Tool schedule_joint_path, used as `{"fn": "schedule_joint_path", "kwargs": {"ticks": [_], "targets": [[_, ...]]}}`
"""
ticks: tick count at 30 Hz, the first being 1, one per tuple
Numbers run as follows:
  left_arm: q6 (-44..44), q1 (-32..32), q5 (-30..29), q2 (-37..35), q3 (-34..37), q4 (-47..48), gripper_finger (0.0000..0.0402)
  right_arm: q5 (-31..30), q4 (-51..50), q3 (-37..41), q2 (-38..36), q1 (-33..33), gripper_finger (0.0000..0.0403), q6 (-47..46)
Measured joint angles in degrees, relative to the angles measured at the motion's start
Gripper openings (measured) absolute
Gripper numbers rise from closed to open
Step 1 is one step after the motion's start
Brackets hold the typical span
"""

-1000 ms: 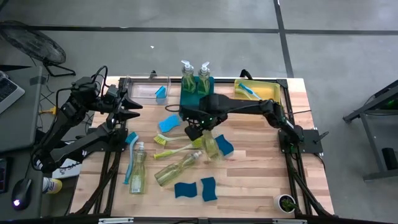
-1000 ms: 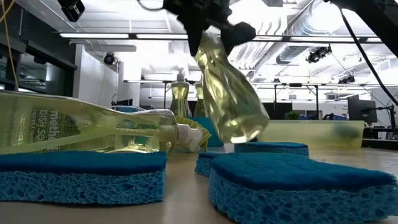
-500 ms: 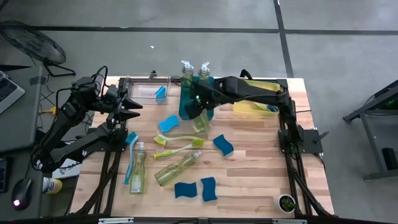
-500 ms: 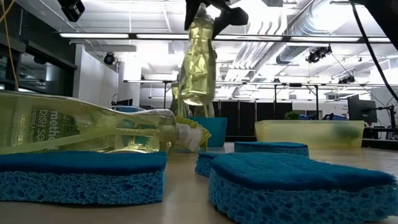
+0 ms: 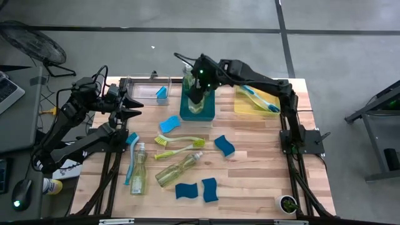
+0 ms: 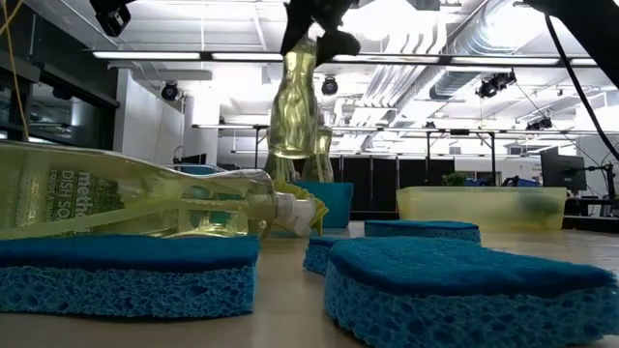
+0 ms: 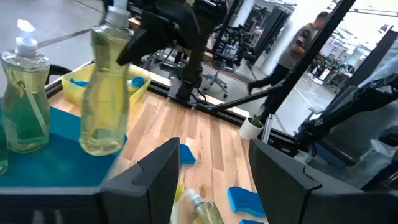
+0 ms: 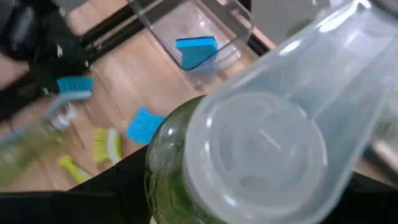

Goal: Pick & Place Kitchen Sink Supplies
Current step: Put the yellow soap dispenser into the blue bin

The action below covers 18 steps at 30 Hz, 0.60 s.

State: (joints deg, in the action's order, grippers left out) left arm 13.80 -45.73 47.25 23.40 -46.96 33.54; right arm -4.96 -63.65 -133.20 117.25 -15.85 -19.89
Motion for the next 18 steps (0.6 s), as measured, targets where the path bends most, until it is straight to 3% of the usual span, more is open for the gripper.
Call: {"fn": "schedule_joint_path", "kwargs": {"ticks": [11,18], "targets": [[1.5,0.0,-2.0,0.0,0.0,0.0,0.0188,9.7,6.0,0.0,3.6,-4.1,0.0276,23.3],[2.0,0.0,-2.0,0.0,0.0,0.0,0.0188,11.1,8.3,0.0,7.4,-5.9,0.0276,29.3]]}}
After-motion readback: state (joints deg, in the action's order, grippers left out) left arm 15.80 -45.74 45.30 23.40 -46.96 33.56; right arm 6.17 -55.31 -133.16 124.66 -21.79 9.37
